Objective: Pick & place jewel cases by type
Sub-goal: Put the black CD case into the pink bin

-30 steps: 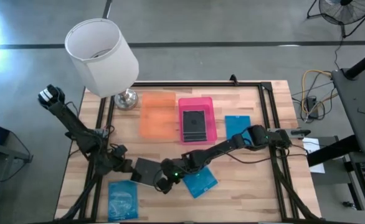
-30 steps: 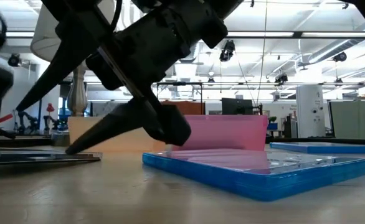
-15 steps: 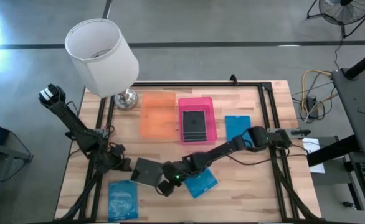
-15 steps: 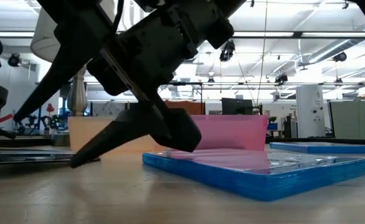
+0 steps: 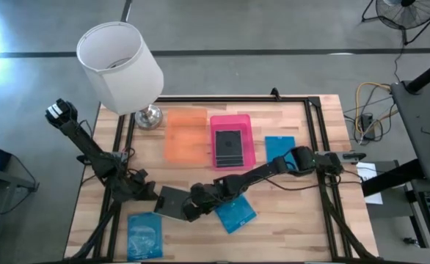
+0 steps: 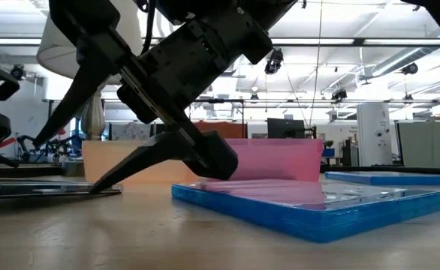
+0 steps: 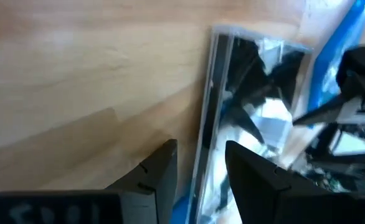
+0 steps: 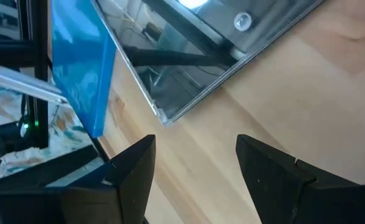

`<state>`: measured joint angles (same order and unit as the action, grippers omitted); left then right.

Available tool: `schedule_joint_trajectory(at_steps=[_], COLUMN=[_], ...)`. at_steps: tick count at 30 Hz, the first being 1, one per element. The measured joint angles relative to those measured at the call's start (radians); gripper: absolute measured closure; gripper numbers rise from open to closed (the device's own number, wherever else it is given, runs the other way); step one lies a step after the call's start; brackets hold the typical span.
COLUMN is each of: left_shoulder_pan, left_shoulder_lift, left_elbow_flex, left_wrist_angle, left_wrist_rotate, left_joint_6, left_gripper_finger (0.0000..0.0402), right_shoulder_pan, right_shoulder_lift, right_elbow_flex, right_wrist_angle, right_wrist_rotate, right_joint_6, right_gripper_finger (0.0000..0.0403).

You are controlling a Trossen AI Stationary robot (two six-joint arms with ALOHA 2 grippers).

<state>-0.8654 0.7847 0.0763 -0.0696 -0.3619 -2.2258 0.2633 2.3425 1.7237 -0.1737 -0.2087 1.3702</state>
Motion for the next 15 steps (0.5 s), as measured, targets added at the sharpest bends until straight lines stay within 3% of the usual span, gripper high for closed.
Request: schedule_joint_trajectory(at_steps=[15], left_shoulder_pan=[0.026], left_shoulder_lift=[0.097], left_elbow_flex=[0.004], left_wrist_angle=[0.069], left_wrist_rotate=[0.003], left_joint_6=[-0.011], left_gripper_finger=[0.0282], right_shoulder_pan=[-0.024], right_shoulder_lift=[-0.004], right_elbow_flex=[-0.099], right_wrist_angle=[0.189], right_wrist_rotate=[0.03], right_joint_6=[0.069], right_gripper_finger=[0.0184])
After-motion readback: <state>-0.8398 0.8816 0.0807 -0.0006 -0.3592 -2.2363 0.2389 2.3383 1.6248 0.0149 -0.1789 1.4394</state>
